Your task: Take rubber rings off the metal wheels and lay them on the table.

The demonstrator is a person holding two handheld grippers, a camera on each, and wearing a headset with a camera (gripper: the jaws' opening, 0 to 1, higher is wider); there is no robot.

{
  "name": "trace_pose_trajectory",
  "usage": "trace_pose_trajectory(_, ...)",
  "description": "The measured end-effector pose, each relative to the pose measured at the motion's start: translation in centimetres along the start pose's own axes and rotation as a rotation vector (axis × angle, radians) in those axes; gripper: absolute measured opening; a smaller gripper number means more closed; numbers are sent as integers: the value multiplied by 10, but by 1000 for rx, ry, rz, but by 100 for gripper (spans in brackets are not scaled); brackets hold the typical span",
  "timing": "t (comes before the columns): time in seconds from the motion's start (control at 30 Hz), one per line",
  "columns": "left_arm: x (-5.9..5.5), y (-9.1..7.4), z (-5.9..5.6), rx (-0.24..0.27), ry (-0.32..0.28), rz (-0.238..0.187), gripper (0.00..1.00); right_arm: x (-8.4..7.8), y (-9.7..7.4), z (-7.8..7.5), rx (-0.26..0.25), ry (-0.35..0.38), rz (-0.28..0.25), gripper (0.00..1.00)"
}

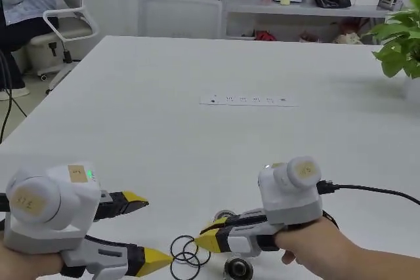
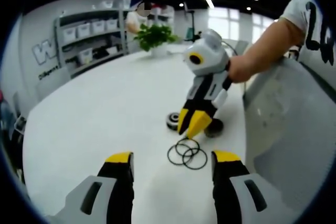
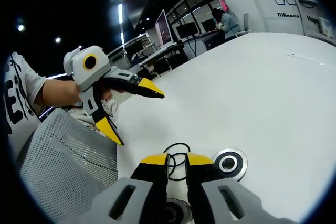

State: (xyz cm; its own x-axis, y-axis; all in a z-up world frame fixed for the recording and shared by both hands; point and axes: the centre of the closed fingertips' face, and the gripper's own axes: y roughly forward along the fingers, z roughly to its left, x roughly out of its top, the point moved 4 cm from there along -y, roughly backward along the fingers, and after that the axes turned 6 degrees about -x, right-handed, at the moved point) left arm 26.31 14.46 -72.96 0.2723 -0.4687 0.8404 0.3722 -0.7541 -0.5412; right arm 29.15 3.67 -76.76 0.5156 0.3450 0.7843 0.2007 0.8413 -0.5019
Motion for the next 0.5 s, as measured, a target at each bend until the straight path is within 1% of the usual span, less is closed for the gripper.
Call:
trace_pose_trajectory(0.23, 3, 1, 3, -1, 5, -3, 61, 6, -7, -5, -15, -7, -20, 10)
trace_pose_trajectory(0.5, 8, 6, 9, -6, 14, -2, 60, 10, -16, -15, -39, -12, -38, 11)
